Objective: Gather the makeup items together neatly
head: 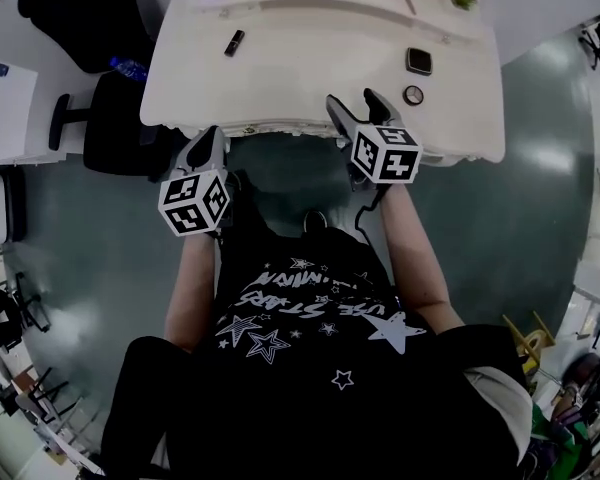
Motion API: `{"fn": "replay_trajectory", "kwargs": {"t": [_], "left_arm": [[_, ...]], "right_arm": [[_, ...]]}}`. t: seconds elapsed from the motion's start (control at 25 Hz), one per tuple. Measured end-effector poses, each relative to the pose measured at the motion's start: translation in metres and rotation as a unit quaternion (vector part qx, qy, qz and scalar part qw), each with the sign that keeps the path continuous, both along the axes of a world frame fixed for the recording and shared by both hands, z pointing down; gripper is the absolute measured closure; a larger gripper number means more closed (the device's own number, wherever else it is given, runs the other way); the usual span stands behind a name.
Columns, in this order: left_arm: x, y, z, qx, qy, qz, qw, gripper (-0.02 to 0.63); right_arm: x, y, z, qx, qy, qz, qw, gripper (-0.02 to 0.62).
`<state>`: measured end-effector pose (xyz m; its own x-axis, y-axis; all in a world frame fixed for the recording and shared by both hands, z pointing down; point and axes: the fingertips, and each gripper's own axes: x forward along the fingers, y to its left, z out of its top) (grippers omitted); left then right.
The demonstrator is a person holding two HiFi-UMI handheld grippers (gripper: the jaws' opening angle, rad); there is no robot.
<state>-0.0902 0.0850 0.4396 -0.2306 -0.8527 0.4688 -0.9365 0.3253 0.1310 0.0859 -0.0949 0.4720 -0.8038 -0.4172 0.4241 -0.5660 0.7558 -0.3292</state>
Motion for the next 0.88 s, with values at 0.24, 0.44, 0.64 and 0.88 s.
{"fn": "replay_trajectory", "kwargs": {"t": [0.24, 0.44, 0.64, 0.88], "left_arm": [[-0.048, -0.031, 0.009, -0.003, 0.004, 0.037, 0.9993, 0.606], [-0.104, -0.057, 0.016, -0.009, 0.013, 0.077, 0.9969, 0.606], [-0.155, -0.07, 0.021, -0.018, 0.03, 0.126, 0.9914, 0.606], [-0.217, -0.077, 0.028, -0.022, 0.049, 0.159, 0.9858, 0.606]], "right_arm": [[-0.035, -0.016, 0.009, -0.007, 0.018, 0.034, 0.999, 0.252], [-0.089, -0.027, 0.018, -0.022, 0.032, 0.07, 0.997, 0.253], [-0.15, -0.023, 0.022, -0.032, 0.058, 0.107, 0.992, 0.255], [-0.222, -0.016, 0.023, -0.031, 0.089, 0.132, 0.987, 0.259]]}}
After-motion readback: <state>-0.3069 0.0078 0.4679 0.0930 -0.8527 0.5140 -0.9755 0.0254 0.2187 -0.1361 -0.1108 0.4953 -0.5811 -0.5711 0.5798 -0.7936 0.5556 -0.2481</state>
